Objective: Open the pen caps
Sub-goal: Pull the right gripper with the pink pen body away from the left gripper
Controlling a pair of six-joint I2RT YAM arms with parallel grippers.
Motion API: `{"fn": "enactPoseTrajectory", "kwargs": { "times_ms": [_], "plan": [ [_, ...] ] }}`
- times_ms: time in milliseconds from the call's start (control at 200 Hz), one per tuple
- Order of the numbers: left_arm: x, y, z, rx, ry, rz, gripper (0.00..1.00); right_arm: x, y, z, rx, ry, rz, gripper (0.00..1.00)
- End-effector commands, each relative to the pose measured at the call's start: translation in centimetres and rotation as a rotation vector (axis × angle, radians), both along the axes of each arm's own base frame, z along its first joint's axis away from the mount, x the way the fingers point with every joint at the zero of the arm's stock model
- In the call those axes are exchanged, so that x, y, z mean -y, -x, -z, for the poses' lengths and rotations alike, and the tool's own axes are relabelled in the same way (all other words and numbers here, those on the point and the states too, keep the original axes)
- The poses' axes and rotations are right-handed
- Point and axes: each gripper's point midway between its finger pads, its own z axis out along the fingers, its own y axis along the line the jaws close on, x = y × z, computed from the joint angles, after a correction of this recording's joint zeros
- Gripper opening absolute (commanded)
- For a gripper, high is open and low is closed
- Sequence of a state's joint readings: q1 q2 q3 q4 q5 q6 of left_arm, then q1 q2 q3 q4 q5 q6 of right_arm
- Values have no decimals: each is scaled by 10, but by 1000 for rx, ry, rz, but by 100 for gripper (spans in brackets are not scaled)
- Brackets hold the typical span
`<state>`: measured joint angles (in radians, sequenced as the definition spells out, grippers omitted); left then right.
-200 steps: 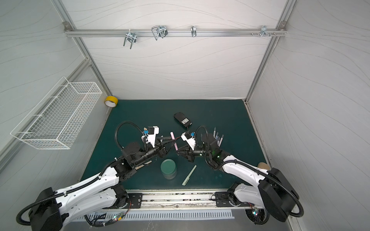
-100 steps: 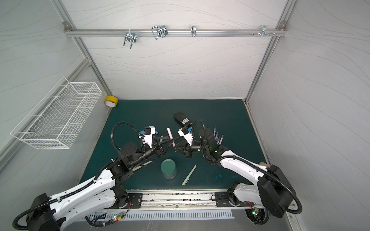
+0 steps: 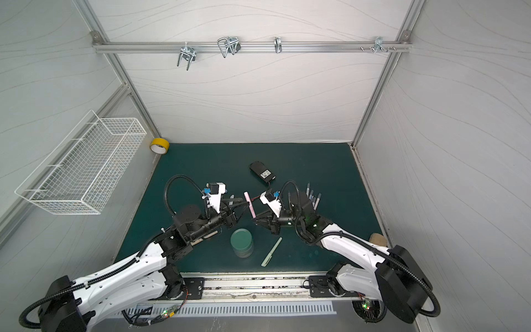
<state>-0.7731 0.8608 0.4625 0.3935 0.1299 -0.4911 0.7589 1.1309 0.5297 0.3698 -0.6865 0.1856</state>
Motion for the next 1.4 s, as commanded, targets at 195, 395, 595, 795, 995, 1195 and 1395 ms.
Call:
{"fn": "enactPoseTrajectory", "kwargs": {
  "times_ms": [195,395,595,795,995,1195,1395],
  "plan": [
    [5,-2,-21,59,35,11,47,-6,7,-3,31,-20,-50,0],
    [7,0,-24,52,54,28,46,-12,11,1,28,-5,-74,0],
    [5,-1,-25,54,56,17,27,-14,14,3,33,4,-83,0],
    [3,-1,-25,53,57,11,11,-15,13,4,37,11,-77,0],
    [-13,-9,-18,14,45,-90,0,-15,8,9,40,33,-53,0],
    [-44,-35,1,-147,96,-245,0,-18,1,21,86,100,5,0],
    [-70,-56,21,-238,126,-351,0,-26,-6,37,287,255,123,0]
  ]
}}
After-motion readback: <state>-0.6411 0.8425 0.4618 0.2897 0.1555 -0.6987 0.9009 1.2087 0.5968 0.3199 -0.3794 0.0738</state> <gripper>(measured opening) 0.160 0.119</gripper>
